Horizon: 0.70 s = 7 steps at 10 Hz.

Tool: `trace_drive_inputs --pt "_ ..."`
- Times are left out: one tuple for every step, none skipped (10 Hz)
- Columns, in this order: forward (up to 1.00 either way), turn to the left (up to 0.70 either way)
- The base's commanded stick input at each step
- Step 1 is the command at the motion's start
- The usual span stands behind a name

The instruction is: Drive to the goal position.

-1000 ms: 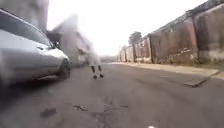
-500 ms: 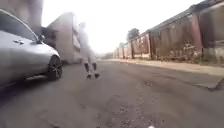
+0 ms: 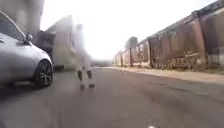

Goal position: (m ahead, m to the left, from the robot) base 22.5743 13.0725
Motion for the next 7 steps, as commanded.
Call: trace_drive_inputs --pt "1.0 0.0" --pt "1.0 -0.14" --pt "1.0 -0.27" --pt "1.0 -0.27" --pt "1.0 -0.08" --pt "1.0 -0.12" --pt "1.0 -0.27"
